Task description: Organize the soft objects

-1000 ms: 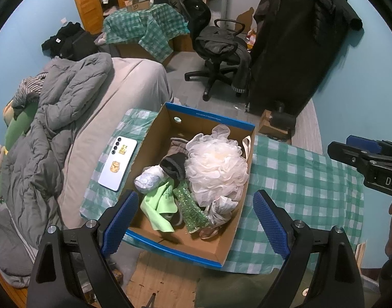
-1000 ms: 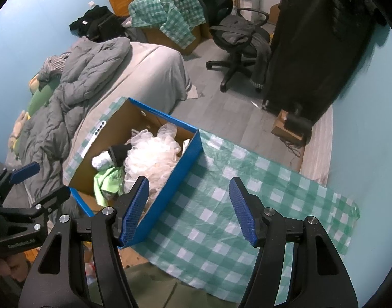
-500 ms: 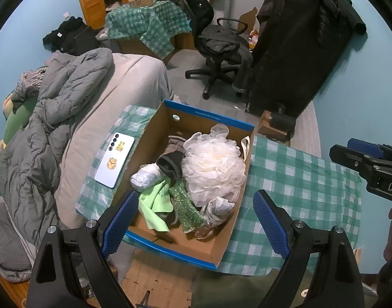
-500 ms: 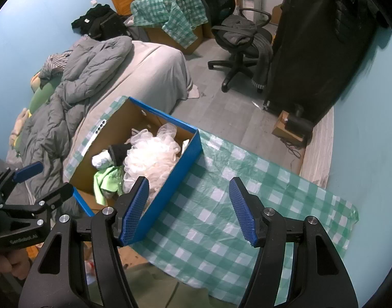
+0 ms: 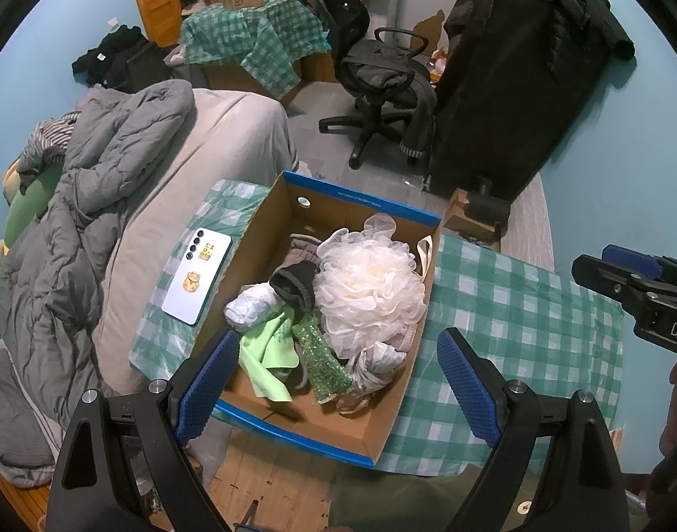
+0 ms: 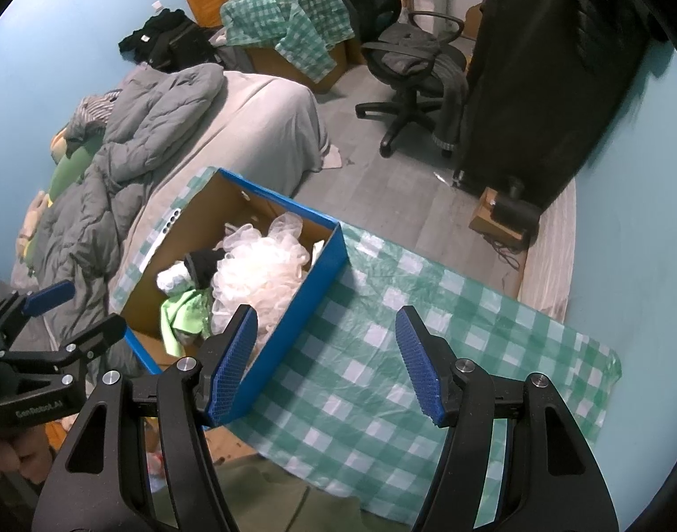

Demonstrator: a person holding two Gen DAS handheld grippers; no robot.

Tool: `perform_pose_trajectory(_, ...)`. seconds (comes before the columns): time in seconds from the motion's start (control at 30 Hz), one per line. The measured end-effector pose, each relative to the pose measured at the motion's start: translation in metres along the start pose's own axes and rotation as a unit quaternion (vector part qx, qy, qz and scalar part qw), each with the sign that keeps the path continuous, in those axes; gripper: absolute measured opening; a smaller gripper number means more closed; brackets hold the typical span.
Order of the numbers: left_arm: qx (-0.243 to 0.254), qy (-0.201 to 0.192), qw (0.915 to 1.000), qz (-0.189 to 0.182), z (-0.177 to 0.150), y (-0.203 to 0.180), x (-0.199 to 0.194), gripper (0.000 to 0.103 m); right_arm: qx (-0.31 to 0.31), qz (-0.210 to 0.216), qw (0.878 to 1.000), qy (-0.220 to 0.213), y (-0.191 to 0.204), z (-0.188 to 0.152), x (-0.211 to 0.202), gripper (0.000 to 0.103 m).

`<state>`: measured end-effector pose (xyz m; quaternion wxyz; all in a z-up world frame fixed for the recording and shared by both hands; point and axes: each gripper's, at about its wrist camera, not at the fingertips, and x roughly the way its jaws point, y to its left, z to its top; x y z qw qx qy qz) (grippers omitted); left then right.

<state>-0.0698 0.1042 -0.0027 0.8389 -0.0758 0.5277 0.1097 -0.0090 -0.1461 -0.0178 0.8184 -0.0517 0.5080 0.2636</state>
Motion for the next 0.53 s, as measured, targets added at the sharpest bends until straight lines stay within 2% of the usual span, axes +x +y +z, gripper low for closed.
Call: perform_pose_trajectory(0.53, 0.010, -0.002, 0.9999, -0.005, 0.0016, -0.0031, 0.0013, 0.092, 0.000, 0.002, 1.000, 0.002, 0.0004, -0.0007, -0.0011, 0.064)
